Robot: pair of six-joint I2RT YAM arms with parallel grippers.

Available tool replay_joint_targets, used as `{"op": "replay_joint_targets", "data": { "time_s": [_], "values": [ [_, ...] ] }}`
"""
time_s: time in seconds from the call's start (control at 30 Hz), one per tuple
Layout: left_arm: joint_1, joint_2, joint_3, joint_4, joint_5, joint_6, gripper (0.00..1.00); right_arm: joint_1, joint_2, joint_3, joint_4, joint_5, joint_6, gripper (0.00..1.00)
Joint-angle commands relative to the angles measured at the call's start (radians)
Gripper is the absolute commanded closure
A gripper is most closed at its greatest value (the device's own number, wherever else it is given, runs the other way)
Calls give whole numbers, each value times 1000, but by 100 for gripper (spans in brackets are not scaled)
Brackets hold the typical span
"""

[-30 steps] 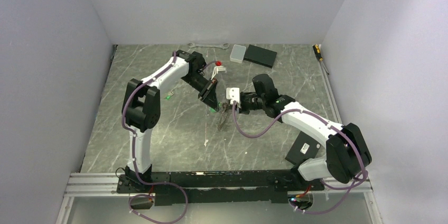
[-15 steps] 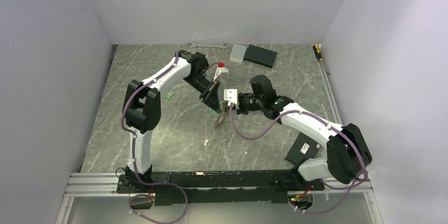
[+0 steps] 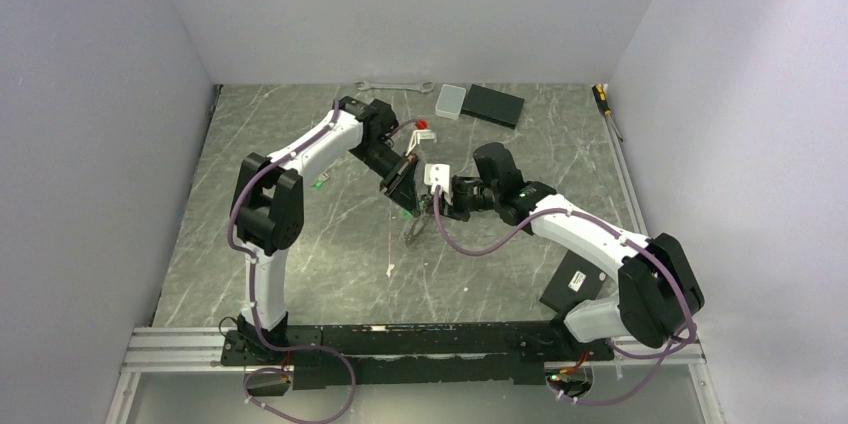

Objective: Remove the keys from the keyring

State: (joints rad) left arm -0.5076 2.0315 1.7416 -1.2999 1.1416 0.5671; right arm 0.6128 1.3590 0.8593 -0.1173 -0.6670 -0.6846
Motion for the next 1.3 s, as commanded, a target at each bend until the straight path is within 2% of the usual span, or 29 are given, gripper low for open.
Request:
{"op": "replay_joint_targets", "data": {
  "time_s": [0.0, 0.1, 0.23, 0.4, 0.67, 0.97, 1.17, 1.27],
  "values": [
    [-3, -66, 79, -48, 19, 44, 100, -22, -42, 36, -54, -54, 30, 73],
    [-2, -57, 108, -68, -19, 64, 100, -63, -63, 45, -71, -112, 56, 62],
    [-2, -39, 156, -111, -81, 107, 100, -126, -91, 57, -105, -184, 79, 57],
    [-3, -12, 238, -168, -216, 174, 100, -195, -111, 71, -119, -253, 122, 56],
    [-14, -15, 326, -234, -400, 312, 100, -268, -121, 94, -91, -280, 201, 58],
    [-54, -129, 226, -161, -513, 535, 100, -374, -94, 116, -13, -430, 314, 59],
    [-87, -240, 99, -49, -532, 648, 100, -368, -86, 53, 124, -481, 417, 59],
    [-109, -260, 84, -18, -537, 653, 100, -340, -81, 35, 158, -451, 423, 59]
  ]
}}
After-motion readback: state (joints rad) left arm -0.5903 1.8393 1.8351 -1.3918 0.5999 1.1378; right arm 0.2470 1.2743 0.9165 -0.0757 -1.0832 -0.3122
